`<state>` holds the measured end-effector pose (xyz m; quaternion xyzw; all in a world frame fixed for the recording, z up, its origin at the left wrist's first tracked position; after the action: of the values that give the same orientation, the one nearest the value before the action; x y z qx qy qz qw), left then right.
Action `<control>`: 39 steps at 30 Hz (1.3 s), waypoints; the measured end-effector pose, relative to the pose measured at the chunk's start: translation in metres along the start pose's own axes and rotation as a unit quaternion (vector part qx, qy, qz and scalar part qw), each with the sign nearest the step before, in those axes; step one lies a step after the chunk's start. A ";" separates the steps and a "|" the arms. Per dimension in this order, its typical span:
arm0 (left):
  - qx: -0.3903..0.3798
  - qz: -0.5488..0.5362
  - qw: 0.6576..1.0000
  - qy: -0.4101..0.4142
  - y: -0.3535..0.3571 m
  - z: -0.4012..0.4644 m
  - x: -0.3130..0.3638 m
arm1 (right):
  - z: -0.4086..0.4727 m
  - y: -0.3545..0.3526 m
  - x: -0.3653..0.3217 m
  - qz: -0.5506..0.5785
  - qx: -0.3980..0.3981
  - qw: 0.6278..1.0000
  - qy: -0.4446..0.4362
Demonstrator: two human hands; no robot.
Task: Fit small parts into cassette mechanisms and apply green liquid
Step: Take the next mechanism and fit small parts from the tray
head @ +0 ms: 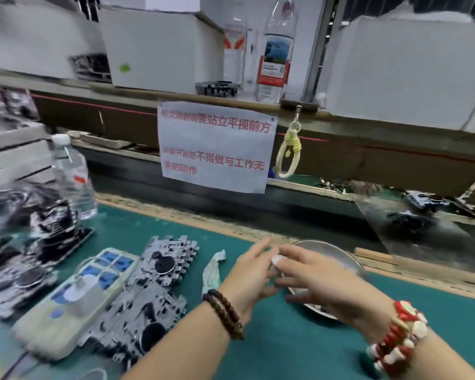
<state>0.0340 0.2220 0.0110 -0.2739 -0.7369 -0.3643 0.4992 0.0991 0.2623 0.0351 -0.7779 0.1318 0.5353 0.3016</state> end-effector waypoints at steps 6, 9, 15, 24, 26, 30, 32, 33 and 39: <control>0.091 0.191 0.975 0.072 -0.078 -0.004 0.026 | 0.023 0.067 -0.008 0.040 -0.059 0.997 -0.013; 0.178 0.440 0.868 0.145 -0.127 -0.005 0.060 | 0.048 0.090 -0.009 -0.028 -0.025 0.999 -0.034; 0.210 0.717 0.664 0.034 -0.194 -0.009 0.057 | 0.078 0.154 0.023 -0.267 -0.082 0.958 -0.062; 0.142 0.748 0.648 -0.015 -0.192 -0.008 0.016 | 0.084 0.165 0.036 -0.294 -0.072 0.950 -0.074; 0.158 0.730 0.664 0.010 -0.187 -0.011 0.021 | 0.083 0.143 0.030 -0.255 -0.049 0.963 -0.078; 0.162 0.696 0.693 0.091 -0.162 -0.019 0.034 | 0.085 0.053 0.018 -0.223 0.073 0.968 -0.085; 0.165 0.637 0.741 0.133 -0.147 -0.021 0.042 | 0.083 0.005 0.019 -0.255 0.148 0.953 -0.068; 0.158 0.600 0.771 0.144 -0.139 -0.019 0.044 | 0.081 -0.015 0.022 -0.276 0.180 0.943 -0.054; 0.054 0.422 0.900 0.090 -0.075 0.010 -0.006 | 0.064 -0.055 0.049 -0.474 0.110 0.873 0.039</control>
<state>-0.0269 0.1861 -0.0165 -0.4980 -0.5222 -0.1023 0.6847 0.0988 0.3507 -0.0069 -0.7289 -0.1831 0.2798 0.5974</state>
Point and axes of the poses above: each hand's wrist, its own z-axis towards the middle knuckle, its own y-axis out of the palm, x = y × z, the point moved 9 cm from there along z, towards the middle knuckle, and after that the axes turned 5 degrees about x, right-handed, at the moved point
